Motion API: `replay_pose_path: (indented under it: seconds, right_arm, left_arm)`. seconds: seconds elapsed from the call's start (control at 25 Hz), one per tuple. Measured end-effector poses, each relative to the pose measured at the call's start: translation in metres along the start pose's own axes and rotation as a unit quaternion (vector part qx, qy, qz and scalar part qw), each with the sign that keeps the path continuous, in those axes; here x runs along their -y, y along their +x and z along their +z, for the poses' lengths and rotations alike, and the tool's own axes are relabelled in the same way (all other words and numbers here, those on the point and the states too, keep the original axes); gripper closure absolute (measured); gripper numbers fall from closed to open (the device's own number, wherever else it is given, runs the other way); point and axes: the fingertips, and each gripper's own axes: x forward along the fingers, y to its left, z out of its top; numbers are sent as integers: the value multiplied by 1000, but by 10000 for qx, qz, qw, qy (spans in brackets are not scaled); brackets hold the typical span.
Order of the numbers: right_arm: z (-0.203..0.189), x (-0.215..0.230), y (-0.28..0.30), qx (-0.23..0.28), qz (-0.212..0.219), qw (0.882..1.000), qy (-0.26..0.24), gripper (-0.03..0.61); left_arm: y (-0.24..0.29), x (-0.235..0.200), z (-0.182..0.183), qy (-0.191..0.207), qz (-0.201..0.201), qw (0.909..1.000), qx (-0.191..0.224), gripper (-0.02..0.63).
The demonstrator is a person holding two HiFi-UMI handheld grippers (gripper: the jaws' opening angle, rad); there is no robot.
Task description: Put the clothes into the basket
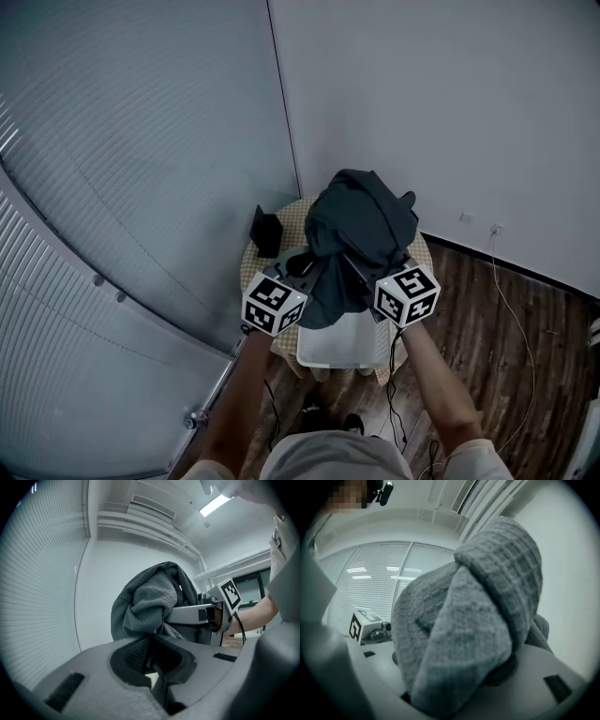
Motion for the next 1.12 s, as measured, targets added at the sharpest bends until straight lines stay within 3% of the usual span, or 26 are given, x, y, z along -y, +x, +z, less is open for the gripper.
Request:
replay_pose_path:
  seconds: [0.12,0.28,0.48,0.6,0.76,0.96,1.12]
  right_arm:
    - [-38,3,-10,-209,-74,9994,274,301]
    - [-104,-1,-25,-656,-211,9955,654,301]
    - [-169,-16,-36,-1078,-287,9877,1095,301]
    - [-199,-16,-42,-1264,-437,9813,1382,301]
    - [-230,-11,-45,-1713,-680,9729,1395,301]
    - [-254,-30,-27,-2214,-323,9654,1343,301]
    - [-268,-38,-21,-2454,-125,9564,1581,293]
  left_arm:
    - [1,10,-33,-174,-147,9996,-184,603]
    - [-13,10,-83,-513,-26,9981,-330,603]
    - [-28,5,-129,-334,-33,9957,-866,603]
    - [-34,2,-132,-175,-55,9960,-877,603]
    - [-47,-20,-112,-314,196,9985,-406,603]
    - [-43,-23,-109,-265,95,9988,-389,603]
    - [-39,-14,-111,-259,-67,9987,-445,603]
